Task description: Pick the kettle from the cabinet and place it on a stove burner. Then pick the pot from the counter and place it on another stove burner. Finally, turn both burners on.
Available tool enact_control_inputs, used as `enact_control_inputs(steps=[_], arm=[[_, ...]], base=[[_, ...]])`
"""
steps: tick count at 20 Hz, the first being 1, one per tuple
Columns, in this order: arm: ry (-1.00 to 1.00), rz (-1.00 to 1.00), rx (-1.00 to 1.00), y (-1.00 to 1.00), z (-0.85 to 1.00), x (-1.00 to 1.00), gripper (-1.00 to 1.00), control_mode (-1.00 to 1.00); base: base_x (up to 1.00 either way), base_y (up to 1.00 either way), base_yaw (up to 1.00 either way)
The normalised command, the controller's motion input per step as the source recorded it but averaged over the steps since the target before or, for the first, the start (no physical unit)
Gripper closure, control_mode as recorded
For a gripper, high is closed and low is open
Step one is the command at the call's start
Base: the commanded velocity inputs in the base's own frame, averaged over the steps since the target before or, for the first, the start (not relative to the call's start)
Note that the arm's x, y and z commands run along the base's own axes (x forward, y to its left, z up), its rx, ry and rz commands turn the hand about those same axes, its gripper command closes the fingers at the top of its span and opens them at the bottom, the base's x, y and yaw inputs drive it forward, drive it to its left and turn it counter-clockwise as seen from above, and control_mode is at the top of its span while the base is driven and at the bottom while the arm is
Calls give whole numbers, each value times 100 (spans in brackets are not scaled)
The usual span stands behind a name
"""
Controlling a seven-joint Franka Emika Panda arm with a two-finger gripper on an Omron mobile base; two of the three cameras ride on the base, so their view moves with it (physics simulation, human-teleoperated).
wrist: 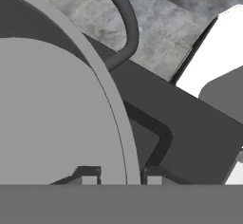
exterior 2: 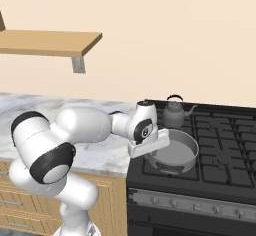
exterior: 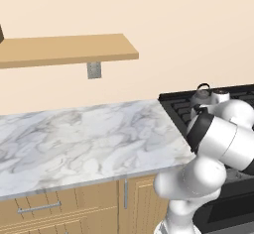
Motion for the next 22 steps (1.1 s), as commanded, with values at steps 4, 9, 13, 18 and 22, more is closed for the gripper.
enact_control_inputs(steps=[4,9,13,18,22], arm=[[0,0,0,0,0,3,-100,-100],[0,0,0,1,7,-6,-100,-100],[-1,0,0,12,24,-30,-100,-100],[-3,0,-2,16,32,-33,-100,-100],[-3,0,-2,10,34,-32,-100,-100]], base=[[0,0,0],[0,0,0],[0,0,0],[0,0,0],[0,0,0]])
